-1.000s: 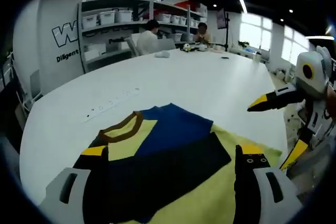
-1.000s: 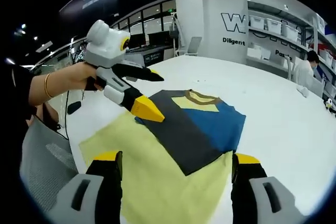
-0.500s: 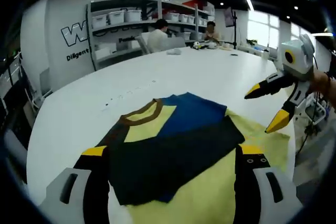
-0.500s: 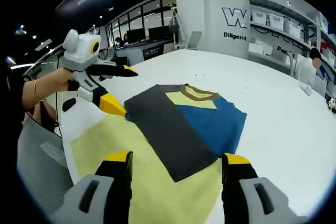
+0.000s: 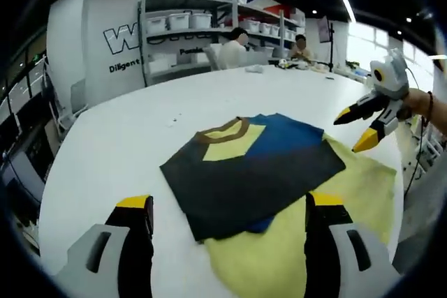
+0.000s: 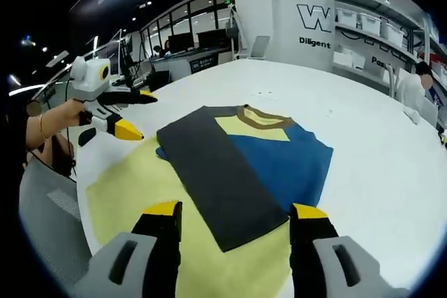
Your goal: Fold the garment on the visible template until the final outline fits inside the template.
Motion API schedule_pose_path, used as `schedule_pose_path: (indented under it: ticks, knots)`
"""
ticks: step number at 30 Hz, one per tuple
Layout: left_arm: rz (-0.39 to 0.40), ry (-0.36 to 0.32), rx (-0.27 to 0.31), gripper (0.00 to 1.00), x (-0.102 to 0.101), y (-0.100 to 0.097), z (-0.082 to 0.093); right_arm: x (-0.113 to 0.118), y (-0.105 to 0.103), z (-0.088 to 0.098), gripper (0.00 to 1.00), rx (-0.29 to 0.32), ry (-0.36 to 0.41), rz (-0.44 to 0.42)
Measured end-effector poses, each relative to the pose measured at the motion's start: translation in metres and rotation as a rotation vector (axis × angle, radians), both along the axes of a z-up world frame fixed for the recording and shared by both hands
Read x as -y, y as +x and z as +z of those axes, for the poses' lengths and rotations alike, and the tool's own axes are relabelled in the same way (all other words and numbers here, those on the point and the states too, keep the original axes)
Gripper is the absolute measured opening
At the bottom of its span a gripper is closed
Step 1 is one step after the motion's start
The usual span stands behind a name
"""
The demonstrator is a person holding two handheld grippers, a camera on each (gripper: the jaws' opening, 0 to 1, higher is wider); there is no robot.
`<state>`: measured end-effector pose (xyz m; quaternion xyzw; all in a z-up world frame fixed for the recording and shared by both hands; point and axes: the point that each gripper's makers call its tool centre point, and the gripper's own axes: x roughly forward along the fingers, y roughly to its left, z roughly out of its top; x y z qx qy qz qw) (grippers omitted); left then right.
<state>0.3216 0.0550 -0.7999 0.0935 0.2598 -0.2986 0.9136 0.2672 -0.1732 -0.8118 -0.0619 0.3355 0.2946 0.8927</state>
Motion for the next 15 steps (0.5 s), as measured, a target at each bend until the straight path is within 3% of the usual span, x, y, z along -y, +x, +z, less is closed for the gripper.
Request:
schedule_pose_path:
  ticks: [9, 15]
  knots:
    - [0.052, 0.074, -0.036, 0.59, -0.033, 0.004, -0.035, 0.007, 0.01, -0.018, 0.52, -0.03, -0.015, -0.025]
    - [0.064, 0.073, -0.072, 0.42, -0.041, 0.004, -0.051, 0.016, 0.018, -0.029, 0.49, -0.048, -0.041, -0.041]
